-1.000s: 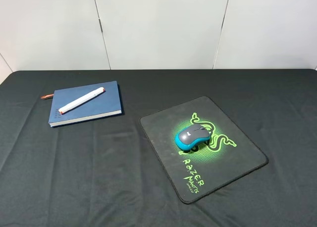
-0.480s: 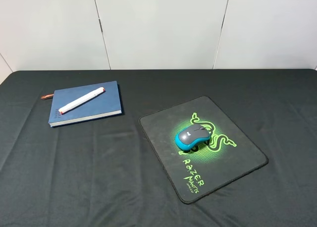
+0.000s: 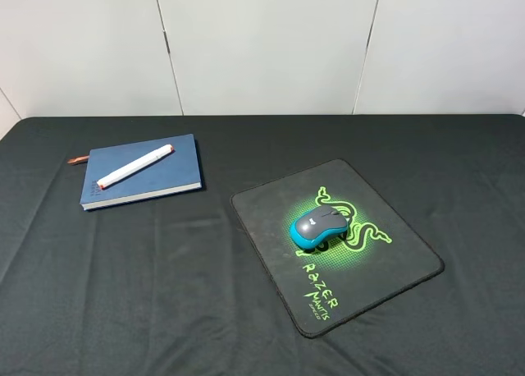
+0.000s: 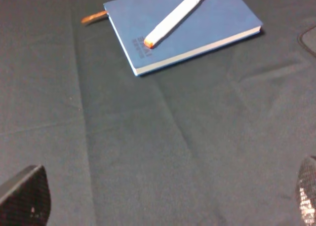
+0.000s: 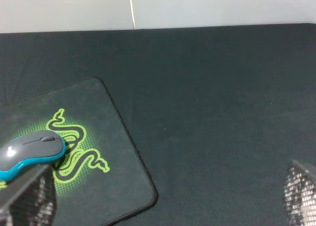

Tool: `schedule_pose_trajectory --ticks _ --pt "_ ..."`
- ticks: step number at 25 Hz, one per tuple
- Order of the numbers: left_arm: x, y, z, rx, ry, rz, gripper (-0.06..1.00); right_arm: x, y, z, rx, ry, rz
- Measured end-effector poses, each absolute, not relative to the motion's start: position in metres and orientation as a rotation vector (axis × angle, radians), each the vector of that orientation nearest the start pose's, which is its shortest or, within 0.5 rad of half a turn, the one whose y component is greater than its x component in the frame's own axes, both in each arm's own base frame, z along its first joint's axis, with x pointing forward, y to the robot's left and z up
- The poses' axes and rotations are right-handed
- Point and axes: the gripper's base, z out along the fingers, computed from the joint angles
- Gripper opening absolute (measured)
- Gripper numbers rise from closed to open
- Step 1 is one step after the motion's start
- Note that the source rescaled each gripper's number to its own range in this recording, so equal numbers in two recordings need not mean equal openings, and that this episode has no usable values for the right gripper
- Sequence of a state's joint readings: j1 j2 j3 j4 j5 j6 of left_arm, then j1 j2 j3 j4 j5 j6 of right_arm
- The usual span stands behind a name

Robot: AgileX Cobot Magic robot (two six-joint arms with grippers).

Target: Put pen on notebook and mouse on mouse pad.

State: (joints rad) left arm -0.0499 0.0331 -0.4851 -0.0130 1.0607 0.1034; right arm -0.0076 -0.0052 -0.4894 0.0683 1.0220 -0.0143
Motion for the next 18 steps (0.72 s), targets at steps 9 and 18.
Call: schedule_pose_trajectory --ticks 9,18 --pt "-0.0032 -0.0011 0.2716 0.159 2.058 0.014 1.0 -0.003 0.0053 0.2776 -0.008 2.01 0.067" --pt "-0.0032 -0.0011 0.2716 0.159 2.058 0.014 1.0 -0.003 0.0053 0.2776 -0.008 2.01 0.067"
